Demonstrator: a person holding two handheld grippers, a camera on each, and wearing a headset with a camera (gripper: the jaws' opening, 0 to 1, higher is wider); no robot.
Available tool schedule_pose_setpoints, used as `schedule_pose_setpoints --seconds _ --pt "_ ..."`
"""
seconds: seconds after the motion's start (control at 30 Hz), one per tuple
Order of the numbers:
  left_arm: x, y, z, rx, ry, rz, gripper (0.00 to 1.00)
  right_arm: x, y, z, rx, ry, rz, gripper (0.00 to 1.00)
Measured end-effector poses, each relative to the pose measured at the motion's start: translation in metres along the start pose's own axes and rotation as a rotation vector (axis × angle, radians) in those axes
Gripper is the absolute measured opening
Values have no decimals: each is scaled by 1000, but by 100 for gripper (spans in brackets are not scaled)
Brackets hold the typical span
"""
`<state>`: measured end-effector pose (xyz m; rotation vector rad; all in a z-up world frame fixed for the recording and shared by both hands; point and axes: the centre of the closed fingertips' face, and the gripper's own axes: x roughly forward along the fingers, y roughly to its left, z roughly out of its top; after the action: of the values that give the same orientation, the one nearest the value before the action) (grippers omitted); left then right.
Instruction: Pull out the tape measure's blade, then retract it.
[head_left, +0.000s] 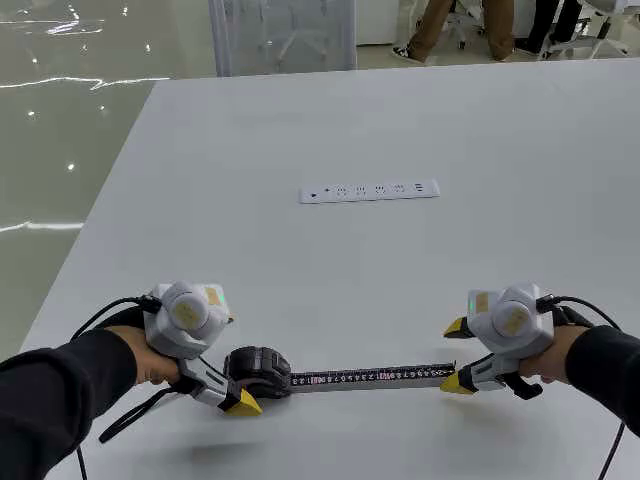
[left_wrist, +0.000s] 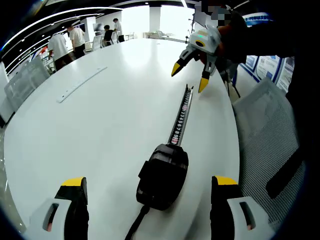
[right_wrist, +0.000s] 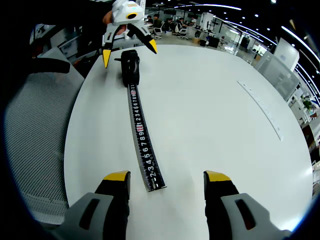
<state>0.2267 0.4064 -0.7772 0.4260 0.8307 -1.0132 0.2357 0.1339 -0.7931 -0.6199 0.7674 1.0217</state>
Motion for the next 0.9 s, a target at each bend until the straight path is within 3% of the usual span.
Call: schedule_pose_setpoints --seconds 0.07,0.1,0.2,0.23,0.27,0.3,0.37,0.47,0.67,0.77,0.9 --pt "-4 3 3 -33 -60 26 100 -5 -2 3 40 -37 -24 70" --pt "-7 2 2 -76 -89 32 100 -11 -3 5 48 -59 -49 72" --pt "-15 -2 -1 -153 -139 54 100 -29 -4 1 74 -74 -106 76" --pt "-19 -4 -3 -168 -137 56 99 -35 -4 1 80 -91 -128 76" --pt "-26 -1 -1 -170 -177 101 94 -42 -2 -1 123 -120 -145 77" --pt "-31 -1 2 -179 -220 115 92 -47 -1 -4 150 -129 -155 79" --pt "-37 -3 -2 -260 -266 114 95 -60 3 -7 202 -175 -187 84" --pt "-44 -5 -13 -294 -286 155 97 -73 8 -19 253 -199 -240 88" --pt "-51 -27 -34 -310 -297 182 100 -83 30 -29 337 -254 -248 100" --pt "-53 -27 -45 -317 -290 197 100 -86 38 -27 332 -274 -251 100" --pt "-64 -26 -41 -303 -325 207 100 -90 45 -32 301 -268 -242 100"
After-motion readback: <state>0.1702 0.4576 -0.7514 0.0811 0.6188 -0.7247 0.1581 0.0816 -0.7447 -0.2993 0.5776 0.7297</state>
